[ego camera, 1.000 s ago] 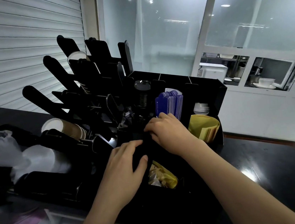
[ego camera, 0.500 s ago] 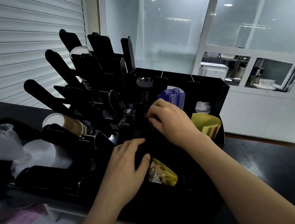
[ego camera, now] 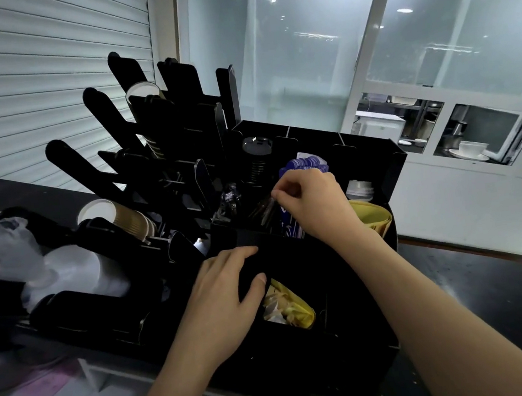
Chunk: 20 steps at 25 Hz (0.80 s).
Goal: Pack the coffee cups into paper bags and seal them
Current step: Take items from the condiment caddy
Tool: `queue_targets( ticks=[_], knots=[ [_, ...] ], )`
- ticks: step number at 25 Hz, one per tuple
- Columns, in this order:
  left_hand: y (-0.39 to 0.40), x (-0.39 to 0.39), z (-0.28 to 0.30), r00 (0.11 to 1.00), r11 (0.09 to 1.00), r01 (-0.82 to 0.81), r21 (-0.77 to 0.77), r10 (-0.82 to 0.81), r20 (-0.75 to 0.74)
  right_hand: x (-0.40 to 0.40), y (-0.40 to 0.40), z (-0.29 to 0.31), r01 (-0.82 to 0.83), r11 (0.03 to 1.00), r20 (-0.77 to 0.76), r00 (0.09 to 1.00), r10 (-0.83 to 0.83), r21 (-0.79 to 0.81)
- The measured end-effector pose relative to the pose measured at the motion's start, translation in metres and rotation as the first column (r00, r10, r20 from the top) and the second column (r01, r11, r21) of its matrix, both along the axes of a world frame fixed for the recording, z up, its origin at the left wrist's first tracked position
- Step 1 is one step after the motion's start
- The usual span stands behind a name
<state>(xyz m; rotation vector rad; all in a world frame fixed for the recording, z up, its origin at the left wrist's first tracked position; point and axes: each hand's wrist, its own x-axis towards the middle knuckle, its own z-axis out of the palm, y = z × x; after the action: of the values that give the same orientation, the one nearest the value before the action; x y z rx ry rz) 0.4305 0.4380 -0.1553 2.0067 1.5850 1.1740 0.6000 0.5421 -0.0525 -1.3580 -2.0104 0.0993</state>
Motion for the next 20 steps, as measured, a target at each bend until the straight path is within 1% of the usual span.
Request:
queue_targets(
  ticks=[7, 11, 16, 18, 20],
  knots=[
    [-0.001, 0.002, 0.001, 1.0, 1.0, 0.007, -0.004, -0.007, -0.002, 0.004, 0.004, 0.003, 0.053, 0.998, -0.125, 0.991, -0.055, -0.021],
    [-0.001, 0.001, 0.001, 1.0, 1.0, 0.006, -0.005, -0.006, -0.002, 0.003, 0.005, 0.002, 0.049, 0.998, -0.109, 0.993, -0.053, -0.038],
    [-0.003, 0.0, 0.002, 1.0, 1.0, 0.008, -0.009, -0.008, -0.004, 0.005, 0.0, 0.001, 0.059, 0.998, -0.135, 0.989, -0.063, -0.034],
    [-0.004, 0.0, 0.003, 1.0, 1.0, 0.007, -0.007, -0.007, -0.005, 0.008, -0.003, 0.005, 0.071, 0.997, -0.202, 0.977, -0.067, 0.011],
    [-0.006, 0.001, 0.006, 1.0, 1.0, 0.003, 0.003, -0.003, -0.006, 0.011, -0.008, 0.014, 0.077, 0.995, -0.302, 0.952, -0.053, 0.067]
  ],
)
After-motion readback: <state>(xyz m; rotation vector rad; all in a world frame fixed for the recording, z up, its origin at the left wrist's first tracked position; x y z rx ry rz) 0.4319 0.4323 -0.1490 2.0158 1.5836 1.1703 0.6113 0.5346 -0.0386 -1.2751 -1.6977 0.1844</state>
